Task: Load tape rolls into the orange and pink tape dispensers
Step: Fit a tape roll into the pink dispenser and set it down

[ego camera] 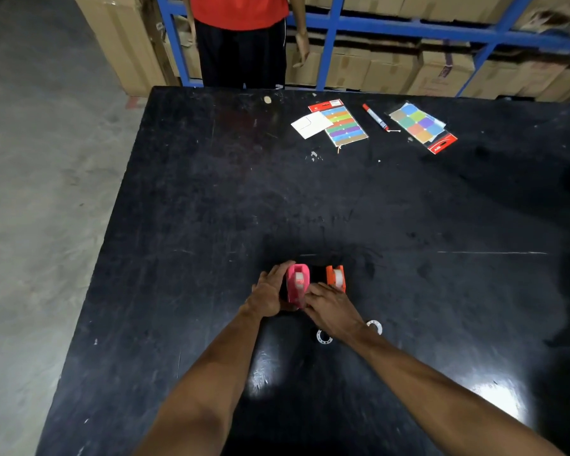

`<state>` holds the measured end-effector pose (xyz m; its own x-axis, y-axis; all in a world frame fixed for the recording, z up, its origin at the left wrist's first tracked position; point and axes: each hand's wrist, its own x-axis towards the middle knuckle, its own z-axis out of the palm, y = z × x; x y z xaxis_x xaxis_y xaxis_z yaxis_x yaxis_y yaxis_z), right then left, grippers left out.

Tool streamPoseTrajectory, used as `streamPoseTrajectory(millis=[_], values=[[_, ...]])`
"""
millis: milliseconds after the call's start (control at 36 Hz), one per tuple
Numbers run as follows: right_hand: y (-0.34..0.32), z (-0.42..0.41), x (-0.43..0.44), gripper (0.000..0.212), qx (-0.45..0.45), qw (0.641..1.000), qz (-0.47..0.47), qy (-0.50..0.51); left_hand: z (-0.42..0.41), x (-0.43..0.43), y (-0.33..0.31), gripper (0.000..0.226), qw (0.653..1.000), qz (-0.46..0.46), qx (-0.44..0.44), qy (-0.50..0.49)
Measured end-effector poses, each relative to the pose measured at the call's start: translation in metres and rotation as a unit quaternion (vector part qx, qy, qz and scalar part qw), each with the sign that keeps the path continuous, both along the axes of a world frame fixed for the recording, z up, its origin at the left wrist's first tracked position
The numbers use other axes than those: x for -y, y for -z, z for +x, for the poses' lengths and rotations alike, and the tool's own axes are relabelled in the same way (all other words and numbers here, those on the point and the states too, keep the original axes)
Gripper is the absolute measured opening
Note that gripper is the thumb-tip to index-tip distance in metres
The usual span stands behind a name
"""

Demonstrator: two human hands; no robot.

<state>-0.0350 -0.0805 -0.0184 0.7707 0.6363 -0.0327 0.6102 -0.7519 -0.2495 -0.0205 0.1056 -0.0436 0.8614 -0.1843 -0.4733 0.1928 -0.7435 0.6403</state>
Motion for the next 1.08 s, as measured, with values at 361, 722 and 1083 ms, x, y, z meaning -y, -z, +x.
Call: streamPoseTrajectory(millis=[361,722,1083], values=[[0.017,-0.015,-0.011,0.023,-0.040,0.994,-0.079,0.065,0.001,0.001,0.005,0.111,1.000,0.001,0.000,-0.004],[0.015,-0.034,-0.028,0.015,0.004,0.986,-0.097,0.132,0.003,0.002,0.008,0.107,1.000,0.018,0.001,0.020],[0.021,-0.056,0.037,0.016,0.058,0.989,-0.017,0.132,-0.010,0.015,-0.012,0.121,0.993,0.100,0.004,0.067]])
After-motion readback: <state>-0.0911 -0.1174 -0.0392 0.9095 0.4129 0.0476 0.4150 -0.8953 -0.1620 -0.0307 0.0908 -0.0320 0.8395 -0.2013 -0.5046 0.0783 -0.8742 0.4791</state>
